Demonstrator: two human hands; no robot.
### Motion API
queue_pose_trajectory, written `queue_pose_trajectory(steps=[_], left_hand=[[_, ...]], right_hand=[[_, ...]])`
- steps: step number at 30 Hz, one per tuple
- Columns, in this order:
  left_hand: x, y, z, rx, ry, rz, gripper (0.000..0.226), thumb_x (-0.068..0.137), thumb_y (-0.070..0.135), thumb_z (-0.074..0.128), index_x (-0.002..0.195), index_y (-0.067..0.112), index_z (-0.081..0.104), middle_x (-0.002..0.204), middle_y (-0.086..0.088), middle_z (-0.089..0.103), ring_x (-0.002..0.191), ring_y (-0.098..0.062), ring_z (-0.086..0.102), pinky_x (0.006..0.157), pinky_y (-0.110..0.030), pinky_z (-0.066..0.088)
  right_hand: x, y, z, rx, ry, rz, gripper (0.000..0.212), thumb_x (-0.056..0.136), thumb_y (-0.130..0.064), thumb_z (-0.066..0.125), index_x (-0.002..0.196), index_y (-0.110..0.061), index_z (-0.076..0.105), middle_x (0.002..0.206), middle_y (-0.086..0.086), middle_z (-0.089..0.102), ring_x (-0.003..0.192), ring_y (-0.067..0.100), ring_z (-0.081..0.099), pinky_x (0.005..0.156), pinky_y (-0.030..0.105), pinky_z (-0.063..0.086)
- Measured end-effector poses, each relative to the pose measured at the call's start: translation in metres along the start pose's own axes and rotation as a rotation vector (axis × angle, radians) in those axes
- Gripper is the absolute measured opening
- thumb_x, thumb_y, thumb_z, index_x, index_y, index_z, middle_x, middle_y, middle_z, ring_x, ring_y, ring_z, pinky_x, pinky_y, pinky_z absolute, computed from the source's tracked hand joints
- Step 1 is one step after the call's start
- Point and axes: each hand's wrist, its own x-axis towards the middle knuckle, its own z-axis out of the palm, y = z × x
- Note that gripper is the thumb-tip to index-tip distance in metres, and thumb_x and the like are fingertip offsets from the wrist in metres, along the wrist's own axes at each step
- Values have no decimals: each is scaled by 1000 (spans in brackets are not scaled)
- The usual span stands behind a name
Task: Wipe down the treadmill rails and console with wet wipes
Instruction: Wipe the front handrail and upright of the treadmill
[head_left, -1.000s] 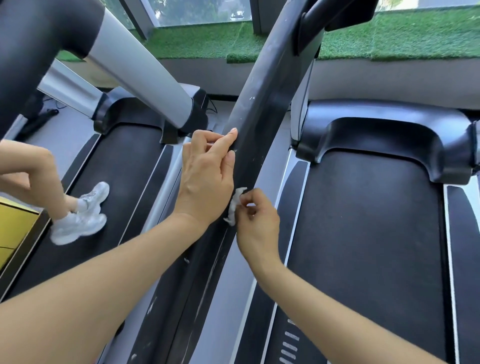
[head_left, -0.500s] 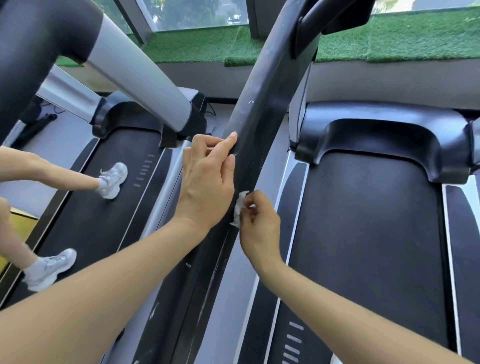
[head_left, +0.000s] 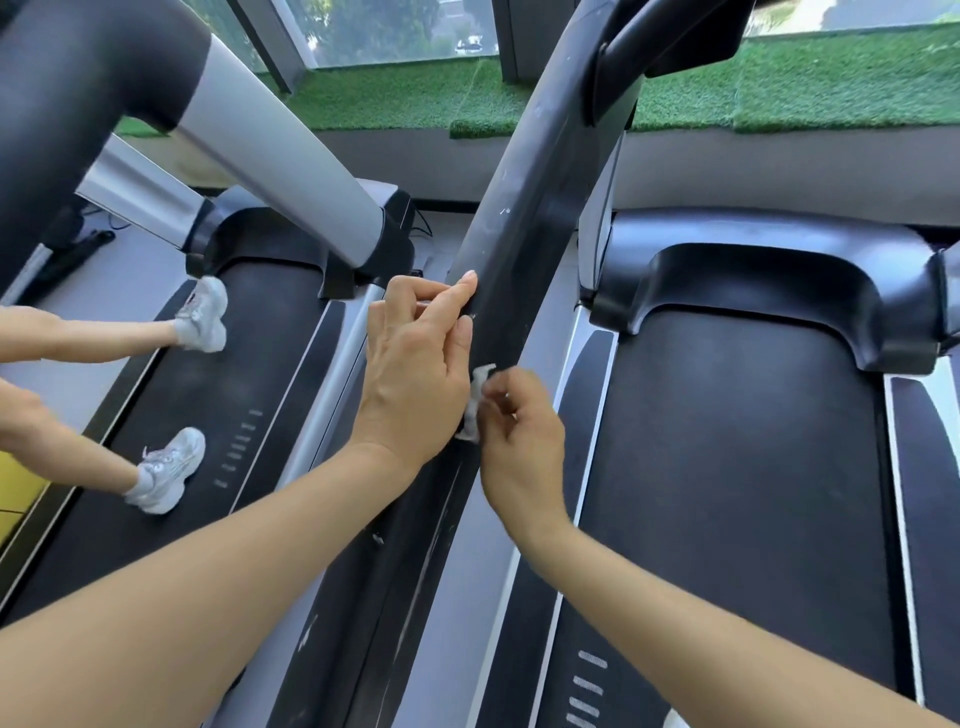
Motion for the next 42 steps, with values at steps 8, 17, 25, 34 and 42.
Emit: queue_pose_trajectory(steps=[8,17,25,34,42], left_hand=[[-1,1,-1,-23,-7,-7,38,100,16,43,137,20,50,110,10,37,102,-10,31,98,-18,27],[0,-2,0,-22,-2,-5,39,98,20,41,136,21,51,109,11,36,104,-13,33,94,-14,23],[0,-1,-1,-25,-23,-25,38,100,18,42,137,22,50,110,10,37,104,-12,32,95,-15,22],[0,-1,-1,-27,-12,-13,43,95,25,38,136,24,50,110,11,38,104,-15,36,96,-17,26],[0,-2,-1,-52,-19,-29,38,100,16,43,136,23,51,110,11,37,105,-12,33,92,-6,22]], right_hand=[[140,-10,-6,-93,224,-14,25,82,-3,39,74,-26,44,86,15,54,71,15,45,67,24,39],[28,0,-2,17,-12,-127,27,91,1,46,81,-25,48,88,10,54,73,15,52,66,17,44],[155,-23,-5,-20,250,-79,36,78,5,36,70,-29,43,80,13,50,64,13,44,55,14,37],[70,-10,-4,6,30,-159,29,87,-4,42,79,-32,45,85,7,53,72,14,48,67,24,45],[171,-16,-10,2,199,-13,31,80,4,35,70,-24,41,70,2,43,60,10,37,54,12,34]])
